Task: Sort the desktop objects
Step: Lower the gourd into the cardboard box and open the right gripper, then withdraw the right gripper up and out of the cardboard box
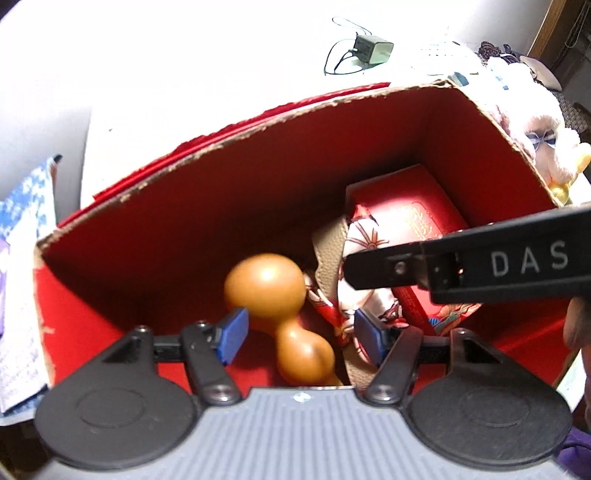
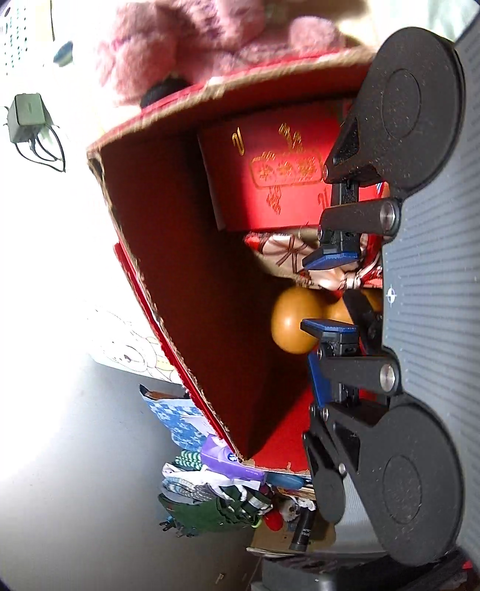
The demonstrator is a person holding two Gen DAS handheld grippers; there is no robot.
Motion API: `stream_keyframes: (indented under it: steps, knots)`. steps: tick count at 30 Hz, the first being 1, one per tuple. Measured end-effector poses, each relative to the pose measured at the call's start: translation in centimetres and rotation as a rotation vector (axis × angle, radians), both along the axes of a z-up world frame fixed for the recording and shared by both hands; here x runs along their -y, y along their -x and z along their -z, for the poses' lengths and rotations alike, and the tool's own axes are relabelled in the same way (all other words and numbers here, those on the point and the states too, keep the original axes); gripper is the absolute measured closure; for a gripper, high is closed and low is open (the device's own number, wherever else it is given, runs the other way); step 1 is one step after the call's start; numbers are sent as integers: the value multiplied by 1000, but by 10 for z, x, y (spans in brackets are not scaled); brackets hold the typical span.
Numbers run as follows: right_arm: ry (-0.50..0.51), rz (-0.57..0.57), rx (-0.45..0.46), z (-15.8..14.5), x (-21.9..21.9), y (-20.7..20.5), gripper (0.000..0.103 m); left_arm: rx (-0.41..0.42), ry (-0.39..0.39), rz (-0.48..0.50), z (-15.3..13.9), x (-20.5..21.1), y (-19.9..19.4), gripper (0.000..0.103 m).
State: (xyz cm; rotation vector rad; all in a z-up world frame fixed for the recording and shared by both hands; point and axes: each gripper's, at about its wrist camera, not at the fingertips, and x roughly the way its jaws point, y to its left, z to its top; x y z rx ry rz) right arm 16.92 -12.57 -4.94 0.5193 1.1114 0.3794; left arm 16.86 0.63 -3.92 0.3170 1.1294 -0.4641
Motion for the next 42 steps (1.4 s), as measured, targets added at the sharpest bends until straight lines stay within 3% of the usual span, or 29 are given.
stream_keyframes:
  steps: [7,18,21,31,36,42]
  knots:
    - [-13,31,40,-11,11,19,70,83,-21,-40,-23,-6,17,38]
    - [-72,12,171,-39,25,57,68,169,14,-149,-56,-24,35,37]
    - [-105,-6,211,-46,31,67,68,194,47,-196,-65,-30,47,42]
    - [-220,-147,320,-59,41,112,68,263,87,-333,-87,-55,97,41]
    - [-256,-250,303,-49,34,128,68,270,115,-435,-85,-86,129,41]
    - [-265,-303,176,-18,25,134,66,226,127,-568,-67,-122,162,41]
